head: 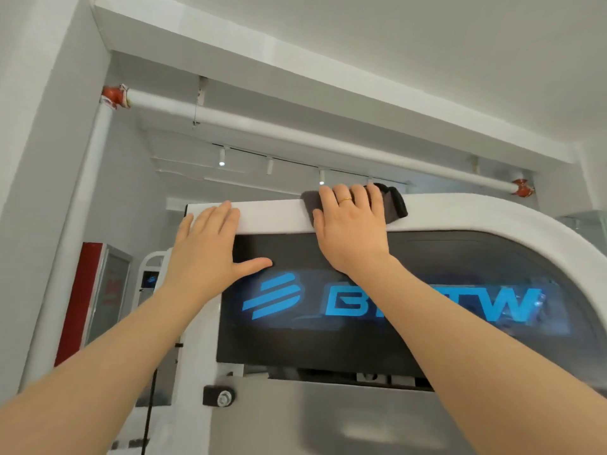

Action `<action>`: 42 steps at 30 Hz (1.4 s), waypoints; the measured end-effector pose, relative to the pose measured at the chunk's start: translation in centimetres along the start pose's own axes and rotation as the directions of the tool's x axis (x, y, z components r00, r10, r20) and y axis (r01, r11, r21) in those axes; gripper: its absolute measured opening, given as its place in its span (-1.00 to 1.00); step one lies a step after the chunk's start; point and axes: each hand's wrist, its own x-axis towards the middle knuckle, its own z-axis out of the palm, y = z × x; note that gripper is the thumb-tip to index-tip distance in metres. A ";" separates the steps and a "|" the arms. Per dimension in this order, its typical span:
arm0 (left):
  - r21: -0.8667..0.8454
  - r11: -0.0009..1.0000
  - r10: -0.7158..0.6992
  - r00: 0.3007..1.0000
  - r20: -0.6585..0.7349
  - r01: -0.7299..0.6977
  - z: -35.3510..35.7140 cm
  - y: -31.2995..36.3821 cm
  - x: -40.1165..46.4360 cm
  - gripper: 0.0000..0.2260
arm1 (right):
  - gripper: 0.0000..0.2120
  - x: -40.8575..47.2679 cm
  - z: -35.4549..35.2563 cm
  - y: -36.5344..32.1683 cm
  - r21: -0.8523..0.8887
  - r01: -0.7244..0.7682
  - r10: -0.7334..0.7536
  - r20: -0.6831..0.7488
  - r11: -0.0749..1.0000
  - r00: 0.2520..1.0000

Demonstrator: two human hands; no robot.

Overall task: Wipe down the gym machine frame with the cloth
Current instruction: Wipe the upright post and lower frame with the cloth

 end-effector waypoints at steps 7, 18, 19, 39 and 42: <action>-0.290 0.948 0.127 0.991 -0.038 -0.133 0.4 -5.5 0.5 -0.19 | -0.66 5.0 0.4 -11.0 0.138 0.026 -0.051 0.179 0.990 0.982; -0.252 0.967 -0.040 0.998 0.041 0.049 2.5 -7.1 0.3 -0.05 | -0.42 3.1 2.0 -8.9 0.001 -0.234 0.232 -0.101 0.972 0.967; -0.275 0.960 -0.048 0.998 0.042 0.058 2.8 -7.0 0.2 -0.06 | -0.39 2.5 2.0 -9.2 -0.010 -0.261 0.258 -0.117 0.965 0.959; -0.295 0.951 -0.079 0.995 0.063 0.094 2.6 -6.3 -1.2 -0.22 | -0.54 1.1 2.4 -12.2 0.087 -0.137 0.141 -0.042 0.987 0.989; -0.319 0.946 -0.050 0.997 0.058 0.066 2.0 -6.1 -1.3 -0.29 | -0.50 0.3 2.6 -13.7 0.054 0.099 -0.104 0.085 0.994 0.991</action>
